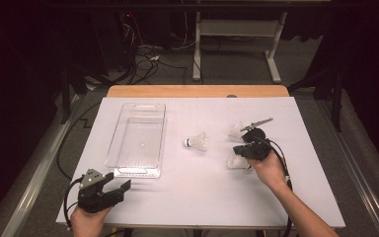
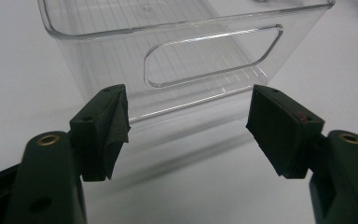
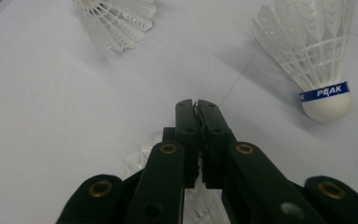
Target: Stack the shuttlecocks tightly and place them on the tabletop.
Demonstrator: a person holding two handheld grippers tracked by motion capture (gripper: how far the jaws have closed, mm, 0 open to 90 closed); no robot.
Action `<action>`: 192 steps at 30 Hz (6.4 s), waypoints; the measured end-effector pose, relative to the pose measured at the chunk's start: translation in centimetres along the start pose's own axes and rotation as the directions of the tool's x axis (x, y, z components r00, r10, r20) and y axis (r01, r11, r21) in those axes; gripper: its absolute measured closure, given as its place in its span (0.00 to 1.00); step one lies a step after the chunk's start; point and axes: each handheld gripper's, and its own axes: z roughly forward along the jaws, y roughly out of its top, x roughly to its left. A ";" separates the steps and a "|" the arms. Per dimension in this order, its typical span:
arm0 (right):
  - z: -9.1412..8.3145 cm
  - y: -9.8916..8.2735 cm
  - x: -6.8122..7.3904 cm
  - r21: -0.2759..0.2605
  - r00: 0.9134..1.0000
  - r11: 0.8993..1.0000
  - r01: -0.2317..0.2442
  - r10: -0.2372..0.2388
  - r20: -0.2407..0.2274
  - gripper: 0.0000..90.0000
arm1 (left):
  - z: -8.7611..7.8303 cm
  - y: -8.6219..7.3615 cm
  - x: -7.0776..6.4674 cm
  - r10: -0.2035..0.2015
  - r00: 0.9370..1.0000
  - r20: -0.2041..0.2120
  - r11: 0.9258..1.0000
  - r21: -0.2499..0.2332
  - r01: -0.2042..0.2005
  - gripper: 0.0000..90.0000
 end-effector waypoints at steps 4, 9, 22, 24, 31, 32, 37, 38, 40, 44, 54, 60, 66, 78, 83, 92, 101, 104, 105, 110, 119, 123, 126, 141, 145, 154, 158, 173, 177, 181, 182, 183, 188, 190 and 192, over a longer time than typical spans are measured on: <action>-0.3 0.1 0.3 -0.012 1.000 1.000 0.004 -0.004 -0.009 0.98 | 0.0 0.0 0.0 0.001 1.000 -0.001 1.000 0.000 -0.001 0.34; -0.4 0.2 0.9 -0.026 0.999 0.999 0.023 -0.024 -0.025 0.98 | 0.0 0.0 0.0 0.001 1.000 -0.001 1.000 0.000 -0.001 0.34; -0.1 1.3 2.8 -0.063 0.996 0.997 0.051 -0.055 -0.072 0.98 | 0.0 0.0 0.0 0.001 1.000 -0.001 1.000 0.003 -0.001 0.34; -0.1 1.6 3.3 -0.082 0.995 0.995 0.059 -0.065 -0.076 0.98 | 0.0 0.0 0.0 0.001 1.000 0.000 1.000 0.002 -0.001 0.34; 0.4 2.3 4.8 -0.107 0.990 0.991 0.075 -0.087 -0.109 0.98 | 0.0 0.0 0.0 0.002 1.000 0.001 1.000 0.003 -0.002 0.34; 0.5 2.4 5.0 -0.110 0.989 0.991 0.078 -0.091 -0.116 0.98 | 0.0 0.0 0.0 0.002 1.000 0.003 1.000 0.003 -0.002 0.34; 1.2 2.9 6.1 -0.112 0.985 0.989 0.093 -0.108 -0.135 0.98 | 0.0 0.0 0.0 0.004 1.000 0.002 1.000 0.006 -0.004 0.34; 1.3 3.0 6.3 -0.109 0.984 0.990 0.095 -0.109 -0.139 0.98 | 0.0 0.0 0.0 0.005 1.000 0.002 1.000 0.006 -0.005 0.34; 1.5 3.1 6.6 -0.110 0.982 0.989 0.102 -0.117 -0.146 0.98 | 0.0 0.0 0.0 0.004 1.000 0.002 1.000 0.006 -0.004 0.34; 1.8 3.3 7.2 -0.117 0.981 0.988 0.104 -0.121 -0.149 0.98 | 0.0 0.0 0.0 0.005 1.000 0.005 1.000 0.006 -0.005 0.34; 3.0 3.9 8.7 -0.114 0.974 0.985 0.129 -0.148 -0.174 0.98 | 0.0 0.0 0.1 0.002 1.000 0.006 1.000 0.004 -0.002 0.34; 3.8 4.0 9.2 -0.110 0.972 0.985 0.131 -0.150 -0.180 0.97 | 0.0 0.0 0.1 0.002 1.000 0.007 1.000 0.005 -0.002 0.34; 4.4 4.2 9.8 -0.116 0.969 0.984 0.134 -0.155 -0.191 0.97 | 0.0 0.0 0.0 0.003 1.000 0.006 1.000 0.005 -0.003 0.34; 5.2 4.2 10.2 -0.099 0.968 0.986 0.136 -0.154 -0.200 0.94 | 0.0 0.0 0.0 0.003 1.000 0.007 1.000 0.005 -0.003 0.34; 5.2 4.1 10.1 -0.096 0.967 0.986 0.136 -0.153 -0.201 0.92 | 0.0 0.0 0.1 0.003 1.000 0.007 1.000 0.004 -0.003 0.34; 4.7 4.0 9.9 -0.095 0.969 0.986 0.140 -0.156 -0.193 0.88 | -0.1 0.0 0.0 0.004 1.000 0.007 1.000 0.004 -0.004 0.34; 3.8 3.4 8.9 -0.096 0.973 0.987 0.132 -0.147 -0.179 0.87 | 0.0 0.0 0.0 0.005 1.000 0.008 1.000 0.006 -0.005 0.34; 3.4 3.2 8.6 -0.096 0.975 0.987 0.125 -0.140 -0.173 0.87 | 0.0 0.0 0.0 0.004 1.000 0.007 1.000 0.006 -0.004 0.34; 3.3 3.2 8.5 -0.095 0.975 0.988 0.121 -0.136 -0.173 0.87 | 0.0 0.0 0.0 0.003 1.000 0.007 1.000 0.005 -0.004 0.34; 2.9 2.8 8.0 -0.100 0.977 0.988 0.117 -0.133 -0.165 0.87 | 0.0 0.0 0.0 0.005 1.000 0.007 1.000 0.007 -0.005 0.34; 2.4 2.2 7.1 -0.104 0.980 0.989 0.101 -0.117 -0.162 0.87 | 0.0 0.0 0.0 0.004 1.000 0.006 1.000 0.007 -0.004 0.34; 2.2 1.9 6.7 -0.100 0.982 0.990 0.099 -0.114 -0.153 0.87 | 0.0 0.0 0.0 0.003 1.000 0.006 1.000 0.007 -0.003 0.34; 2.2 1.8 6.5 -0.095 0.984 0.991 0.094 -0.107 -0.144 0.86 | 0.0 0.0 0.0 0.004 1.000 0.006 1.000 0.007 -0.004 0.34; 2.1 1.2 5.7 -0.078 0.987 0.993 0.088 -0.098 -0.125 0.86 | 0.0 0.0 0.1 0.000 1.000 0.008 1.000 0.005 0.000 0.34; 2.0 1.0 5.4 -0.077 0.989 0.994 0.083 -0.091 -0.120 0.86 | 0.0 0.0 0.1 0.001 1.000 0.008 1.000 0.006 -0.001 0.34; 1.7 0.3 4.5 -0.074 0.992 0.995 0.064 -0.072 -0.107 0.83 | 0.0 0.0 0.1 0.000 1.000 0.007 1.000 0.006 0.000 0.34; 1.5 0.1 4.1 -0.078 0.993 0.996 0.052 -0.060 -0.103 0.81 | 0.0 0.0 0.0 0.000 1.000 0.006 1.000 0.006 0.000 0.34; 1.6 -1.2 2.7 -0.064 0.995 0.998 0.019 -0.025 -0.092 0.78 | 0.0 0.0 0.1 -0.003 1.000 0.003 1.000 0.005 0.003 0.34; 1.6 -1.5 2.4 -0.058 0.996 0.998 0.008 -0.013 -0.092 0.77 | 0.0 -0.1 0.1 -0.006 1.000 0.001 1.000 0.000 0.006 0.34; 1.6 -1.8 2.1 -0.057 0.996 0.998 0.000 -0.005 -0.089 0.75 | 0.0 -0.1 0.1 -0.006 1.000 0.002 1.000 0.001 0.006 0.34; 1.6 -1.9 2.0 -0.055 0.996 0.998 -0.006 0.001 -0.086 0.75 | -0.1 -0.1 0.1 -0.006 1.000 0.001 1.000 0.001 0.006 0.34; 1.6 -1.9 1.9 -0.054 0.996 0.999 -0.007 0.002 -0.087 0.75 | -0.1 -0.1 0.1 -0.006 1.000 0.001 1.000 0.001 0.006 0.34; 1.7 -2.2 1.5 -0.048 0.996 0.999 -0.019 0.015 -0.085 0.74 | -0.1 -0.1 0.2 -0.009 1.000 -0.001 1.000 -0.001 0.009 0.34; 1.7 -2.3 1.4 -0.046 0.996 0.999 -0.023 0.019 -0.082 0.72 | -0.2 -0.1 0.3 -0.012 1.000 -0.002 1.000 0.000 0.012 0.34; 1.8 -2.5 1.3 -0.044 0.997 0.999 -0.024 0.021 -0.079 0.72 | -0.2 -0.1 0.3 -0.014 1.000 -0.003 1.000 -0.001 0.014 0.34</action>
